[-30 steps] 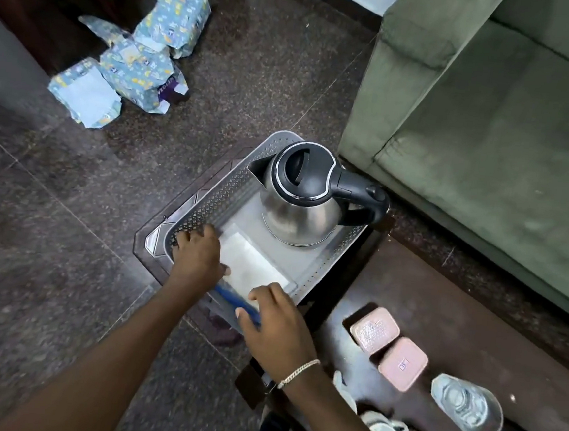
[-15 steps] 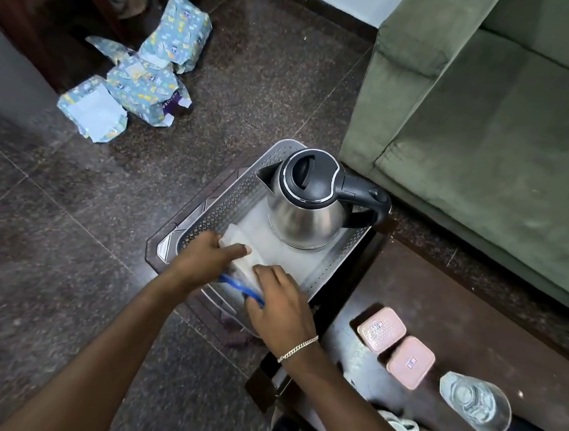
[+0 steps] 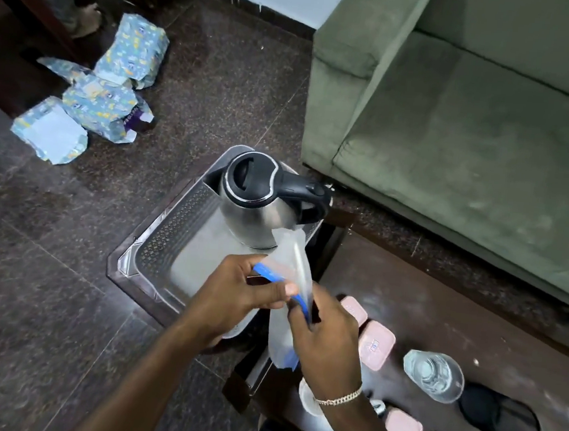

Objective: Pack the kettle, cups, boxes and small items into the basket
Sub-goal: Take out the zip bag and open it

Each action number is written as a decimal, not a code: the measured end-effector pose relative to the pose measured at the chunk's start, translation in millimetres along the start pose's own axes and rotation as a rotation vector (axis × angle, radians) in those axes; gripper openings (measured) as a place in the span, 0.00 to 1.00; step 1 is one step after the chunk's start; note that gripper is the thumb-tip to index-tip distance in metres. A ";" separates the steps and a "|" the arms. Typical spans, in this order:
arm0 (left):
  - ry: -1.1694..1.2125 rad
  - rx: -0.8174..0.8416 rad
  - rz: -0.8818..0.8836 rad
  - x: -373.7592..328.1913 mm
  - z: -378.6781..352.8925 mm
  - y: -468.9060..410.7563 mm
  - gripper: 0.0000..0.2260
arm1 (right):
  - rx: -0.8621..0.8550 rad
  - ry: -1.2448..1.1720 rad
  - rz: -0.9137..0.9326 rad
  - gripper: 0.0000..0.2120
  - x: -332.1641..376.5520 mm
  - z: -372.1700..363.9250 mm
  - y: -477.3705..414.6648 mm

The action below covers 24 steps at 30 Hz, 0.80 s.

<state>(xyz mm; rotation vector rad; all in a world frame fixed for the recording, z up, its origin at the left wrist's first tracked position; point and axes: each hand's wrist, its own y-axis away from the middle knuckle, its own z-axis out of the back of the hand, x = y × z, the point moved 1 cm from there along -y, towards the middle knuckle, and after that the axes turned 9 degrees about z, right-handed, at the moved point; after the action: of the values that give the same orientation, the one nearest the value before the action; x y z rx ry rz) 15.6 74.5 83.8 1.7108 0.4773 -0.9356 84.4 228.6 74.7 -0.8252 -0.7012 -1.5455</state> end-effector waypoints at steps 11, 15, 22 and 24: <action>0.028 0.130 -0.033 -19.6 -140.5 -20.9 0.06 | -0.252 0.076 0.009 0.24 -40.9 109.7 27.0; -0.005 0.149 -0.018 -23.1 -187.4 -26.6 0.09 | -0.325 0.097 0.052 0.11 -63.4 152.7 38.7; -0.041 0.168 -0.025 -25.3 -252.6 -30.4 0.26 | -0.386 -0.038 -0.024 0.07 -92.1 206.5 63.1; -0.058 0.216 -0.036 -25.0 -269.1 -29.3 0.22 | -0.434 -0.122 -0.072 0.08 -99.1 222.3 68.8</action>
<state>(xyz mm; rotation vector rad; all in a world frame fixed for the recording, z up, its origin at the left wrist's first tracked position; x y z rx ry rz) 73.6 338.1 116.0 1.8677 0.3810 -1.0914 184.5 456.8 118.4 -1.2356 -0.4897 -1.7532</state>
